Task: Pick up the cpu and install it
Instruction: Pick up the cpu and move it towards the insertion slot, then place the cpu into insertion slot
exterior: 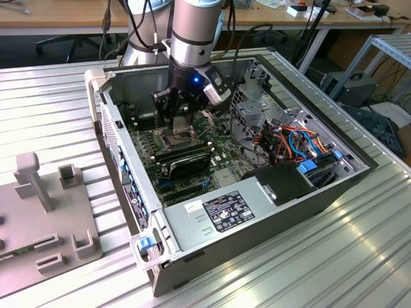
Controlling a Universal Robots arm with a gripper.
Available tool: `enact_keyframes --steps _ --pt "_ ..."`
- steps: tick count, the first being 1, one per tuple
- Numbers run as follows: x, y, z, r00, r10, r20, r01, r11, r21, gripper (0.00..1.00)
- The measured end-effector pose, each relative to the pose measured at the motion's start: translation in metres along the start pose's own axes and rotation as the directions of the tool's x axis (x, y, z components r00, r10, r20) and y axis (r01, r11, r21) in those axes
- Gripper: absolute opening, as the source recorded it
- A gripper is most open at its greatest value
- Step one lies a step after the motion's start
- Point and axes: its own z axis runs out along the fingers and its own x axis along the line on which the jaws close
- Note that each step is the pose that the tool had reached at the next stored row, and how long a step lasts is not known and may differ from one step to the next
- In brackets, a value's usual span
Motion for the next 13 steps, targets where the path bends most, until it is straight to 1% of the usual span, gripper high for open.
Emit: enact_keyframes --steps 5,7,13 --pt "-0.0001 -0.0001 -0.0081 1.0000 0.000 0.0000 0.000 1.0000 0.0010 0.55" --pt "-0.0001 -0.0001 -0.0094 1.0000 0.000 0.0000 0.000 1.0000 0.0011 0.55" --pt "-0.0002 -0.0001 -0.0101 1.0000 0.000 0.0000 0.000 1.0000 0.0011 0.55"
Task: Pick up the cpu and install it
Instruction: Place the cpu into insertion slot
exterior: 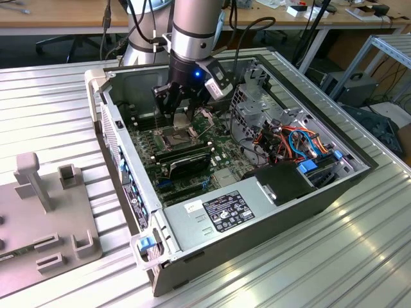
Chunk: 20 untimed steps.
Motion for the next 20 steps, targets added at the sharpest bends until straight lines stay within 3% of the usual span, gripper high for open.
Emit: enact_keyframes --steps 9,14,16,18,19,20 --pt "0.0000 0.0000 -0.0003 1.0000 0.000 0.0000 0.000 1.0000 0.0000 0.55" --pt "0.0000 0.0000 -0.0002 0.9976 0.070 -0.0007 -0.070 0.9976 0.0010 0.55" --pt "0.0000 0.0000 -0.0001 0.9944 0.105 -0.0009 -0.105 0.9944 0.0015 0.55" --pt "0.0000 0.0000 0.0001 0.9867 0.163 -0.0013 -0.163 0.9867 0.0023 0.55" --pt "0.0000 0.0000 0.0004 0.9744 0.225 -0.0017 -0.225 0.9744 0.0033 0.55" --pt "0.0000 0.0000 0.0005 0.9721 0.234 -0.0018 -0.234 0.9721 0.0035 0.55"
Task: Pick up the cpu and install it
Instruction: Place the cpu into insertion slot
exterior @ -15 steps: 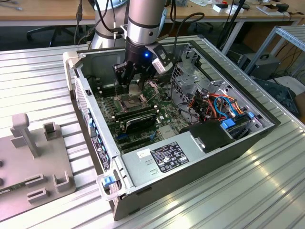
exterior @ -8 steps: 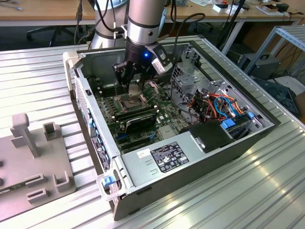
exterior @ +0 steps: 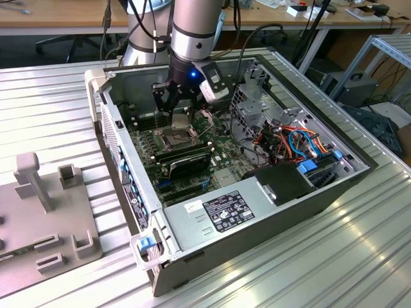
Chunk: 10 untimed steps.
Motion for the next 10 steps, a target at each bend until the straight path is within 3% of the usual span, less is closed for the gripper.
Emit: enact_keyframes --steps 5,10 --pt "0.0000 0.0000 0.0003 0.9982 0.060 -0.0005 -0.060 0.9982 0.0009 0.55" --pt "0.0000 0.0000 0.0008 0.9916 0.129 -0.0010 -0.129 0.9916 0.0019 0.55"
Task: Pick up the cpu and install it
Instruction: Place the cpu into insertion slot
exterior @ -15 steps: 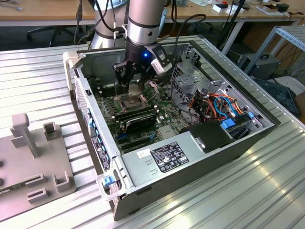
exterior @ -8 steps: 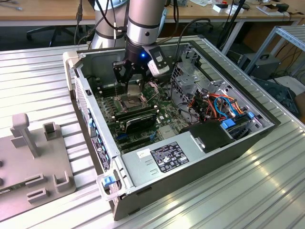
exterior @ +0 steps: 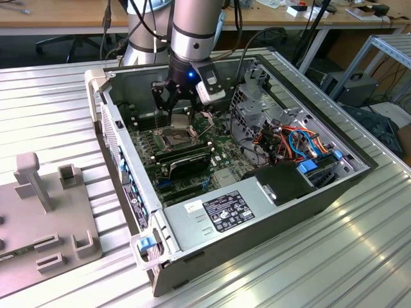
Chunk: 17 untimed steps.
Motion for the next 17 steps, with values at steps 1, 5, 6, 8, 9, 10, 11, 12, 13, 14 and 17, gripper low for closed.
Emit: enact_keyframes --steps 1,5,6,8,9,10,11,12,13,14,17 --pt "0.0000 0.0000 0.0001 0.9999 0.012 -0.0002 -0.012 0.9999 0.0002 0.55" --pt "0.0000 0.0000 0.0002 0.9965 0.084 -0.0007 -0.084 0.9965 0.0012 0.55" --pt "0.0000 0.0000 0.0002 0.9954 0.096 -0.0008 -0.096 0.9954 0.0013 0.55" --pt "0.0000 0.0000 0.0002 0.9927 0.121 -0.0010 -0.121 0.9927 0.0017 0.55" --pt "0.0000 0.0000 0.0002 0.9909 0.135 -0.0011 -0.135 0.9909 0.0019 0.55" --pt "0.0000 0.0000 0.0002 0.9889 0.149 -0.0012 -0.149 0.9889 0.0022 0.55" --pt "0.0000 0.0000 0.0002 0.9870 0.161 -0.0013 -0.161 0.9870 0.0023 0.55" --pt "0.0000 0.0000 0.0002 0.9835 0.181 -0.0014 -0.181 0.9835 0.0026 0.55" --pt "0.0000 0.0000 0.0002 0.9815 0.192 -0.0015 -0.192 0.9815 0.0028 0.55" --pt "0.0000 0.0000 0.0002 0.9803 0.197 -0.0015 -0.197 0.9803 0.0029 0.55" --pt "0.0000 0.0000 0.0002 0.9764 0.216 -0.0016 -0.216 0.9764 0.0032 0.55"
